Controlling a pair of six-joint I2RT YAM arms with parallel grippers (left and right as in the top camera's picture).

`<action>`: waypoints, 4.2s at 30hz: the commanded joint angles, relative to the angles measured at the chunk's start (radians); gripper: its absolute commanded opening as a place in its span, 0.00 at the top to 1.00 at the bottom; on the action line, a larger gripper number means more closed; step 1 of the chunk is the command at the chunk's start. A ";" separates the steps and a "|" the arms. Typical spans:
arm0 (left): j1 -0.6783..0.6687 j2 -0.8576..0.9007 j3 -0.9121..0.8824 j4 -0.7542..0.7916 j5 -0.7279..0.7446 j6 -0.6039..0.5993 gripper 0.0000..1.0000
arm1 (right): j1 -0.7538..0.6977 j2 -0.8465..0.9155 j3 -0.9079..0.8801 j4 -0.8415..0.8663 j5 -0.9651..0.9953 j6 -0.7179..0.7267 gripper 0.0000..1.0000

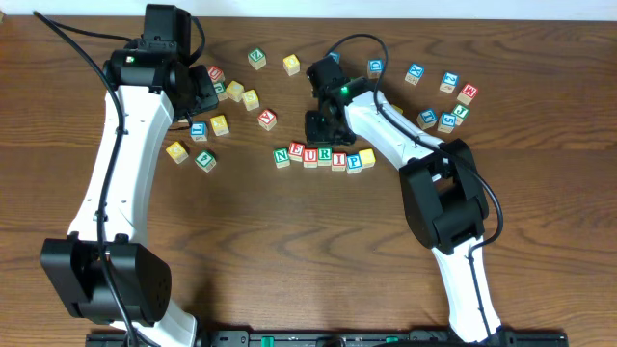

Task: Spell out NEURIPS

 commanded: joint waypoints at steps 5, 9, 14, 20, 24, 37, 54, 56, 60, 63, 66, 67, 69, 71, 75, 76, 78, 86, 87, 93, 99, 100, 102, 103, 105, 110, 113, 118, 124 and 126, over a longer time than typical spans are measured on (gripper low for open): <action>0.002 0.012 -0.008 -0.003 -0.001 -0.013 0.56 | 0.011 0.002 0.009 0.119 0.001 -0.008 0.83; 0.002 0.012 -0.008 -0.003 -0.001 -0.013 0.55 | 0.031 0.004 0.009 0.150 0.004 -0.010 0.83; 0.002 0.012 -0.008 -0.003 -0.001 -0.014 0.55 | 0.054 0.011 0.009 0.157 0.012 -0.016 0.92; 0.002 0.012 -0.008 -0.003 -0.001 -0.014 0.55 | 0.067 0.011 0.008 0.145 0.011 -0.036 0.99; 0.002 0.012 -0.008 -0.003 -0.001 -0.014 0.55 | 0.080 0.011 0.007 0.137 0.003 -0.071 0.99; 0.002 0.012 -0.008 -0.003 -0.001 -0.014 0.56 | 0.093 0.011 0.007 0.100 -0.027 -0.165 0.99; 0.000 0.012 -0.008 -0.003 -0.001 -0.014 0.55 | 0.092 0.007 0.011 0.073 -0.047 -0.227 0.99; 0.000 0.012 -0.008 -0.003 -0.001 -0.013 0.55 | 0.089 -0.002 0.028 0.077 -0.042 -0.239 0.96; 0.001 0.012 -0.008 0.002 -0.003 -0.013 0.55 | 0.078 -0.035 0.064 0.082 -0.041 -0.244 0.93; 0.010 0.005 -0.004 0.005 -0.041 -0.012 0.56 | 0.077 -0.051 0.071 0.098 -0.045 -0.244 0.93; 0.034 -0.019 0.016 -0.013 -0.076 -0.013 0.56 | 0.092 -0.051 0.070 0.105 -0.087 -0.243 0.93; 0.048 -0.032 0.027 -0.022 -0.079 -0.013 0.56 | 0.098 -0.050 0.070 0.105 -0.096 -0.243 0.93; 0.074 -0.059 0.040 -0.031 -0.085 -0.013 0.56 | 0.113 -0.050 0.070 0.116 -0.097 -0.244 0.92; 0.107 -0.095 0.041 -0.030 -0.085 -0.013 0.56 | 0.133 -0.050 0.070 0.133 -0.098 -0.244 0.92; 0.171 -0.147 0.041 -0.038 -0.085 -0.013 0.55 | 0.187 -0.042 0.069 0.157 -0.093 -0.243 0.92; 0.182 -0.152 0.041 -0.041 -0.085 -0.013 0.56 | 0.198 -0.039 0.069 0.159 -0.093 -0.243 0.92; 0.201 -0.154 0.041 -0.050 -0.085 -0.013 0.56 | 0.218 -0.036 0.069 0.160 -0.093 -0.243 0.92; 0.210 -0.150 0.018 -0.068 -0.084 -0.025 0.55 | 0.268 -0.035 0.061 0.137 0.051 -0.157 0.91; 0.210 -0.150 0.014 -0.068 -0.084 -0.025 0.56 | 0.269 -0.035 0.059 0.129 0.083 -0.138 0.91; 0.210 -0.150 0.013 -0.078 -0.084 -0.032 0.55 | 0.269 -0.015 0.057 0.102 0.173 -0.089 0.92; 0.210 -0.150 0.013 -0.082 -0.084 -0.032 0.55 | 0.267 -0.004 0.057 0.084 0.191 -0.080 0.93; 0.210 -0.150 0.013 -0.082 -0.084 -0.032 0.55 | 0.267 -0.004 0.057 0.077 0.201 -0.073 0.93; 0.210 -0.150 0.013 -0.082 -0.084 -0.032 0.56 | 0.267 -0.004 0.057 0.065 0.216 -0.066 0.93; 0.210 -0.150 0.013 -0.082 -0.084 -0.032 0.55 | 0.267 -0.004 0.057 0.062 0.219 -0.066 0.93; 0.210 -0.149 0.013 -0.082 -0.081 -0.032 0.56 | 0.267 -0.004 0.057 0.058 0.219 -0.066 0.93; 0.210 -0.148 0.013 -0.082 -0.080 -0.059 0.55 | 0.261 -0.004 0.057 0.045 0.234 -0.043 0.94; 0.210 -0.145 0.013 -0.082 -0.073 -0.058 0.56 | 0.252 -0.004 0.057 0.032 0.237 -0.035 0.95; 0.210 -0.128 0.013 -0.082 -0.053 -0.059 0.56 | 0.240 -0.004 0.057 0.028 0.237 -0.032 0.95; 0.208 -0.119 0.011 -0.081 -0.034 -0.058 0.55 | 0.227 -0.004 0.057 0.028 0.237 -0.032 0.95; 0.203 -0.119 0.011 -0.081 -0.035 -0.058 0.56 | 0.222 -0.004 0.057 0.028 0.229 -0.033 0.95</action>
